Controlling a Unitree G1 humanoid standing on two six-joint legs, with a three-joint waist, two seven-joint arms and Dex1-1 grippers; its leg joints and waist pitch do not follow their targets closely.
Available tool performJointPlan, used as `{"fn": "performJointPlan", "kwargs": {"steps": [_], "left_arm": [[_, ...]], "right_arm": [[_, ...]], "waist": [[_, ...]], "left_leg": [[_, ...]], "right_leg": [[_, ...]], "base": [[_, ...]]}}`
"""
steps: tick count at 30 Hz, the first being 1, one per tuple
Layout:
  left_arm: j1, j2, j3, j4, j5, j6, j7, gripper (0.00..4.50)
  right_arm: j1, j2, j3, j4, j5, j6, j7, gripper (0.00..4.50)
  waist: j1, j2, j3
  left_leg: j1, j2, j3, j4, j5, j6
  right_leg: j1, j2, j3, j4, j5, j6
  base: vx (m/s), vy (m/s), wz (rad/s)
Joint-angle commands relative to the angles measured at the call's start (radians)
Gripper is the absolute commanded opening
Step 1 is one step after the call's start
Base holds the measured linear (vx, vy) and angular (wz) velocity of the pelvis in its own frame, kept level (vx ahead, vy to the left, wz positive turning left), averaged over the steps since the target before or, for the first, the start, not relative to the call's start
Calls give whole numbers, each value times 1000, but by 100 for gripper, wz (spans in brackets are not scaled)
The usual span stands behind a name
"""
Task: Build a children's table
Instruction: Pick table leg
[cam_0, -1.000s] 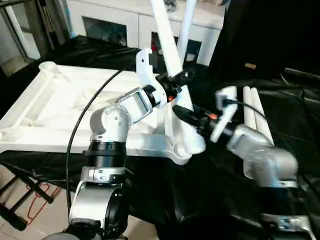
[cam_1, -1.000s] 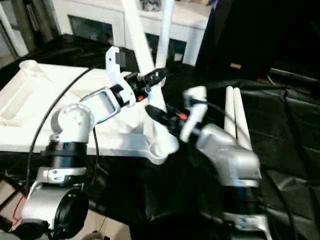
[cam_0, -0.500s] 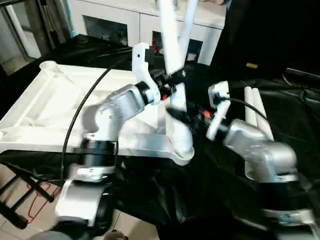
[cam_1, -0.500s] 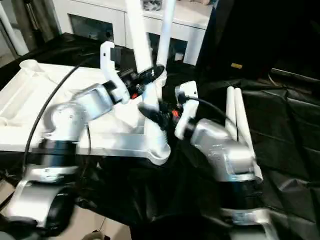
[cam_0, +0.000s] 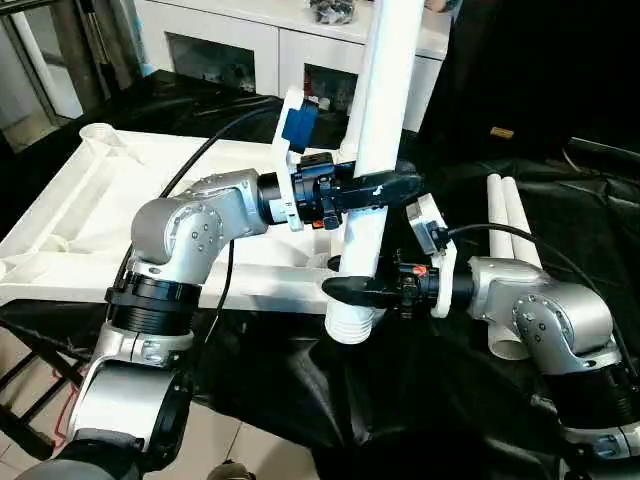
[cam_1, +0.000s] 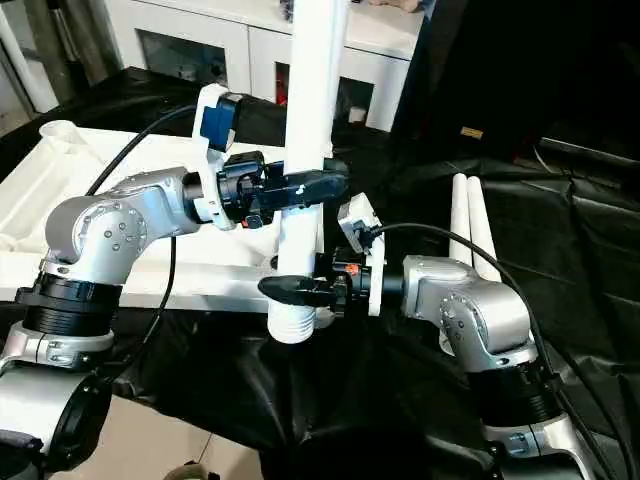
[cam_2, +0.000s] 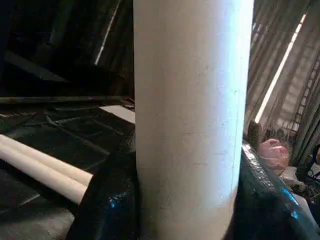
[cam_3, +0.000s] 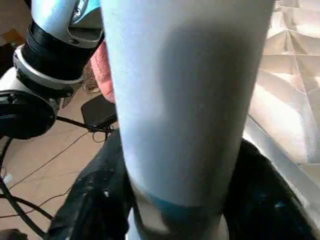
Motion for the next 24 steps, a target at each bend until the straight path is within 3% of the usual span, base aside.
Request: {"fn": "performJointPlan", "kwargs": {"steps": [1, 7, 10, 13, 15, 18, 19, 22, 24], "left_arm": [[-4, -16, 0, -13, -31, 0, -12, 184], [1, -25, 26, -13, -37, -4, 16, 184], [1, -48, 51, 1, 4, -36, 115, 254], [7, -67, 61, 5, 68, -68, 231, 264], [25, -81, 37, 14, 191, -110, 396, 266], [32, -108, 63, 24, 216, -98, 503, 266], [36, -118, 69, 24, 227, -107, 539, 266], [41, -153, 90, 20, 236, -132, 612, 266], [37, -168, 98, 18, 230, -139, 627, 231]], "right_arm": [[-4, -9, -19, 3, -3, 11, -18, 203], [-3, 7, -26, 6, -2, 0, -51, 193], [-15, 38, -35, 22, -23, -26, -109, 193], [-26, 69, -46, 34, -40, -41, -164, 191], [-42, 107, -53, 51, -68, -59, -244, 190], [-52, 127, -51, 64, -91, -80, -285, 190], [-57, 136, -52, 71, -97, -85, -302, 190], [-68, 159, -48, 83, -116, -98, -345, 190], [-73, 164, -45, 88, -126, -105, -359, 190]], "waist": [[-1, -5, -72], [0, -7, -73], [0, -5, -74], [-4, -7, -73], [-4, -5, -74], [-5, -3, -76], [-3, -11, -75], [-4, -9, -76], [-6, -13, -75]], "left_leg": [[8, 13, 7, -59, -80, 8], [6, 12, 6, -58, -80, 7], [6, 13, 6, -58, -80, 1], [5, 13, 5, -59, -85, -9], [7, 14, 3, -60, -85, -11], [6, 14, 4, -59, -74, -16], [4, 14, 3, -58, -65, -15], [5, 12, 4, -57, -58, -9], [4, 12, 4, -57, -63, -10]], "right_leg": [[62, -64, 38, -63, -116, -194], [62, -63, 38, -63, -124, -187], [62, -64, 37, -62, -120, -187], [63, -63, 37, -65, -123, -184], [62, -63, 38, -66, -134, -164], [62, -62, 38, -63, -113, -162], [64, -63, 38, -60, -99, -164], [63, -62, 37, -60, -83, -166], [63, -62, 37, -61, -87, -169]], "base": [[0, 0, 0], [0, 0, 0], [0, 0, 0], [0, 0, 0], [0, 0, 0], [0, 0, 0], [0, 0, 0], [0, 0, 0], [0, 0, 0]]}}
